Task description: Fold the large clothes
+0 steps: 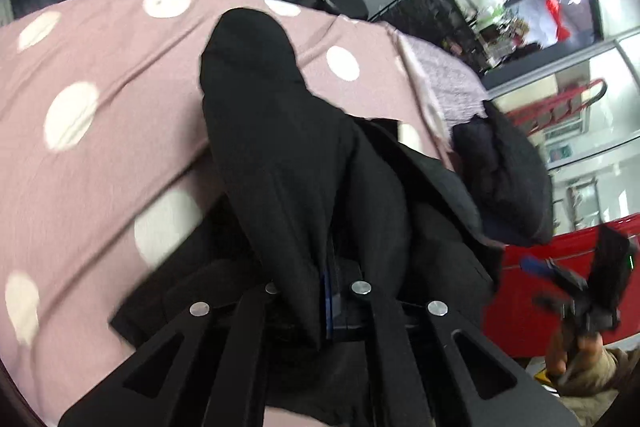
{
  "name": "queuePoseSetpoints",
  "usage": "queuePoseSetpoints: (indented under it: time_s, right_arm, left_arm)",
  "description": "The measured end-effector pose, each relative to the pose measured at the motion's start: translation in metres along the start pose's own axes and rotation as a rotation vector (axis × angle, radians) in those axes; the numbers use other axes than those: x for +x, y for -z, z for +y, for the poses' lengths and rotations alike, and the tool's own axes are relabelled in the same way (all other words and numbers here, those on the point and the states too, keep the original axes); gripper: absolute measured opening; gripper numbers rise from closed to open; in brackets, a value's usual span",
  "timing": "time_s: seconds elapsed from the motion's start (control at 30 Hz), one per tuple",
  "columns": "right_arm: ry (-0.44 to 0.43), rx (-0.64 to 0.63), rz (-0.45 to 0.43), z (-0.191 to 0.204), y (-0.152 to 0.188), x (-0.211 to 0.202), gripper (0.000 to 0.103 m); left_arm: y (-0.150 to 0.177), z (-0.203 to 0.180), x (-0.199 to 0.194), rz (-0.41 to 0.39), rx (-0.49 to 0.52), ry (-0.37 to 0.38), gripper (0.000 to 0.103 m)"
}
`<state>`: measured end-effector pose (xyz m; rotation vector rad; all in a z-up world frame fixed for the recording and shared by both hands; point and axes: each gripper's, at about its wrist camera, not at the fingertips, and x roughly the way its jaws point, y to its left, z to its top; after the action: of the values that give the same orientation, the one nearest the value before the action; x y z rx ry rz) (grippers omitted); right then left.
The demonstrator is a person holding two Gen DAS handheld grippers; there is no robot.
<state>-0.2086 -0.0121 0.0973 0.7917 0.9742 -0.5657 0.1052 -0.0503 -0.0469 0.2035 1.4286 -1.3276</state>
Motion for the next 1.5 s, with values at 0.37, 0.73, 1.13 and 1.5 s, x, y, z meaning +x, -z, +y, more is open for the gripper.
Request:
queuePoseSetpoints:
  time_s: [0.37,0.73,1.13,1.5]
  right_arm:
    - [-0.122,-0.125,0.074,0.045,-0.118,0.071,0.088]
    - [-0.174,-0.388,0.503,0.183,-0.137,0.257,0.088]
    - [-0.399,-0.218,0.526,0.144,-0.106,0.257,0.015]
    - [-0.771,-0.049,0.016,0.063,-0.127,0.018,0.01]
  left_arm:
    - [0.146,-0.015,-0.04,0.06,-0.127,-0.054,0.003]
    - [0.175,-0.006,-0.033,-0.035,-0.277,-0.084,0.007]
    - [0.171,0.034,-0.013,-0.073,-0.509,-0.064,0.049]
    - [0.076,-0.106,-0.152,-0.406,0.02,-0.174,0.003]
